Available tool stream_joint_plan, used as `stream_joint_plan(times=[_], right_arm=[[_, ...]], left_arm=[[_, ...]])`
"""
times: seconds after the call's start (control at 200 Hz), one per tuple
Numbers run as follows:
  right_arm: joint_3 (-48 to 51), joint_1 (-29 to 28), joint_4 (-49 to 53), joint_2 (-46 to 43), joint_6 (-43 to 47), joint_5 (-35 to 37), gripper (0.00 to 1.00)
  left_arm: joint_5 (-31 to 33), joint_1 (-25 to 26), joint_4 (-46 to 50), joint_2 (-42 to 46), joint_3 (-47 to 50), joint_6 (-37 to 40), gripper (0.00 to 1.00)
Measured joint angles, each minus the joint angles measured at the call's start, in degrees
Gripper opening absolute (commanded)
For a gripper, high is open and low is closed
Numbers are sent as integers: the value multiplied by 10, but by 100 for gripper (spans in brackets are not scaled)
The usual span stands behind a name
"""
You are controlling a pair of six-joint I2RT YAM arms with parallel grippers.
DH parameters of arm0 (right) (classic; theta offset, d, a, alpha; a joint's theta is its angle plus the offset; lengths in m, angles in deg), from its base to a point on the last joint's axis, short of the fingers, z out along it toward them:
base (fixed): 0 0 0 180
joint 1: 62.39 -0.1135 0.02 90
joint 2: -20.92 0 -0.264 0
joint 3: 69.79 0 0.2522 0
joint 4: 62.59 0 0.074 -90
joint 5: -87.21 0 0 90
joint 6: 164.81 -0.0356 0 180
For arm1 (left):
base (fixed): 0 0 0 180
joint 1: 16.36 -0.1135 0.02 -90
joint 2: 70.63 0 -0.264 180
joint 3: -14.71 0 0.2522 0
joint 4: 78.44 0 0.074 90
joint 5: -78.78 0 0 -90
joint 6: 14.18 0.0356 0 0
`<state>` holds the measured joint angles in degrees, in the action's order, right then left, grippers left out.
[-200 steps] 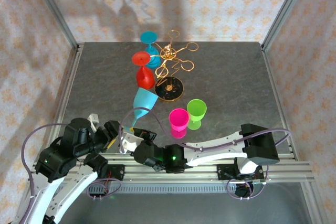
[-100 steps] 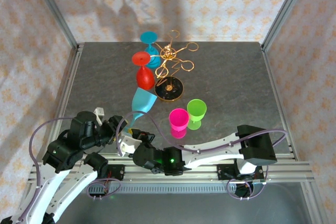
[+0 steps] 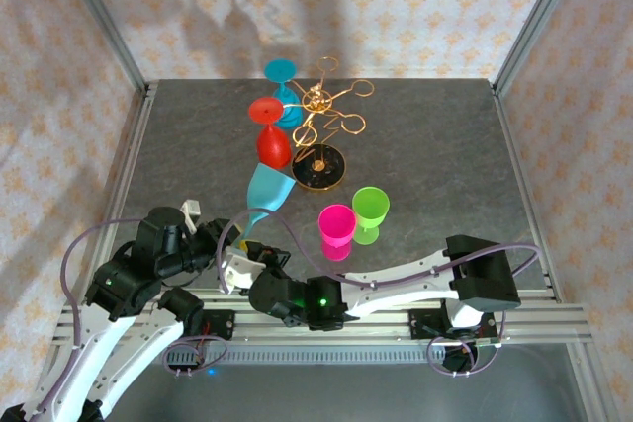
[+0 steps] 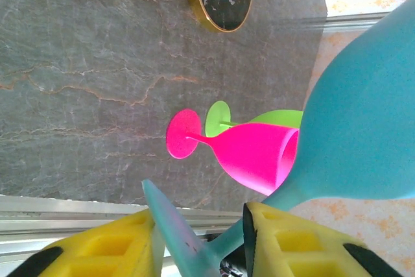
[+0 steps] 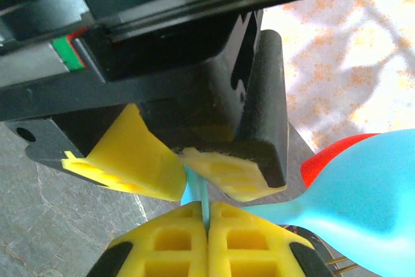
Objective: Take the wine glass off the wine glass rack
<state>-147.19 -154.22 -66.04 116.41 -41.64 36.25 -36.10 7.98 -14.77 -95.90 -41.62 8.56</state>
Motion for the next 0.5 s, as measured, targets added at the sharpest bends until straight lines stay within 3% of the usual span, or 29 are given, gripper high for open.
stream_joint_plan(times=[0.41,0.501], right_arm=[[-1,0,5,0,15,-5,0],[-1,0,14,0,14,-9,4]], left_arm=[[-2,0,-16,0,3,-18,3],[-3,0,-17,0,7,-19,0]])
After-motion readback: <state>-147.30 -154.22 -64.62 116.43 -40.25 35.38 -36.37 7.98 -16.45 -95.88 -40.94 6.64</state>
